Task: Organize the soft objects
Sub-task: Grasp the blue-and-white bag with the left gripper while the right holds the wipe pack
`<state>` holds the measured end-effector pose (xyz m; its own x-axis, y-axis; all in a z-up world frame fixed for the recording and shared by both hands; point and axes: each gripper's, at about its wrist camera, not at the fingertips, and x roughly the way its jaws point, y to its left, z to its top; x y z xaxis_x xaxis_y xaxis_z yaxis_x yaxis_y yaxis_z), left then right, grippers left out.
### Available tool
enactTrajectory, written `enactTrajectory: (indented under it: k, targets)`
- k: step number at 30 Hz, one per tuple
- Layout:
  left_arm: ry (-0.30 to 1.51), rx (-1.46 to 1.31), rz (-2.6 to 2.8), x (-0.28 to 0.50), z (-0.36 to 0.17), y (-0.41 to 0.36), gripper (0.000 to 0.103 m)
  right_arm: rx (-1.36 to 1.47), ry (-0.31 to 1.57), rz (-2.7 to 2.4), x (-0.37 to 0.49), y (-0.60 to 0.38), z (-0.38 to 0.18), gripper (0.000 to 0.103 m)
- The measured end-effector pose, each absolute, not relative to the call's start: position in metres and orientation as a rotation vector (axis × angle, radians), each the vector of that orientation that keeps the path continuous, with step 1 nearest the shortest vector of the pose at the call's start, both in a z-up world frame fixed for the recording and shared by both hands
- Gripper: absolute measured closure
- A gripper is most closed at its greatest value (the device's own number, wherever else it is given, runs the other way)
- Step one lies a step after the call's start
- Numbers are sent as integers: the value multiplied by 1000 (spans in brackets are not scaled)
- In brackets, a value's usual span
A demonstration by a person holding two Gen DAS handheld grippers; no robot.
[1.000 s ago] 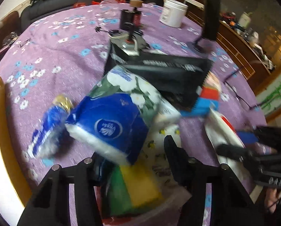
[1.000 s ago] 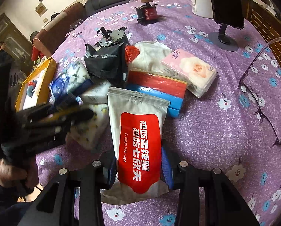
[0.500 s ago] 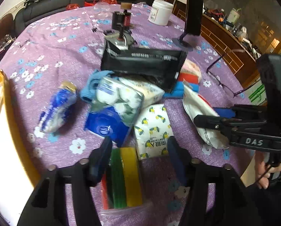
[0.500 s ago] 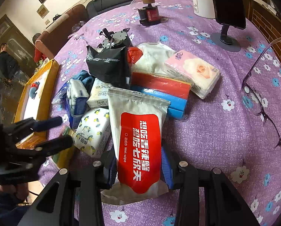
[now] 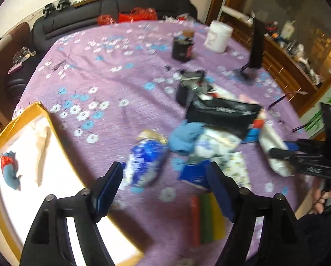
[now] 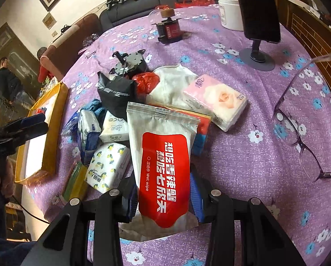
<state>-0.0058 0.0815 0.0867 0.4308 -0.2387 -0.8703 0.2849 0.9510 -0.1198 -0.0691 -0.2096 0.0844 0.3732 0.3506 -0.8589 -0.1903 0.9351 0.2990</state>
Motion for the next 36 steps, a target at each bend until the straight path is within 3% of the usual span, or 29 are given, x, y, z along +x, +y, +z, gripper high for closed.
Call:
enactTrajectory:
  k: [10,12,17,36]
  targets:
    - [1231,76,-278,44,32,81,27,182,1126,333,-69,-216,86,60]
    - [1275,55,-253,49,22,82,53,186,1125,330,-71,-217,86,60]
    - [1232,-22,-232,39,25,84,60,198,1127,322,-72,-219,85,60]
    - [1028,-273,-245,-34,97,119,61,78,1058,489,-74,-160,125,60]
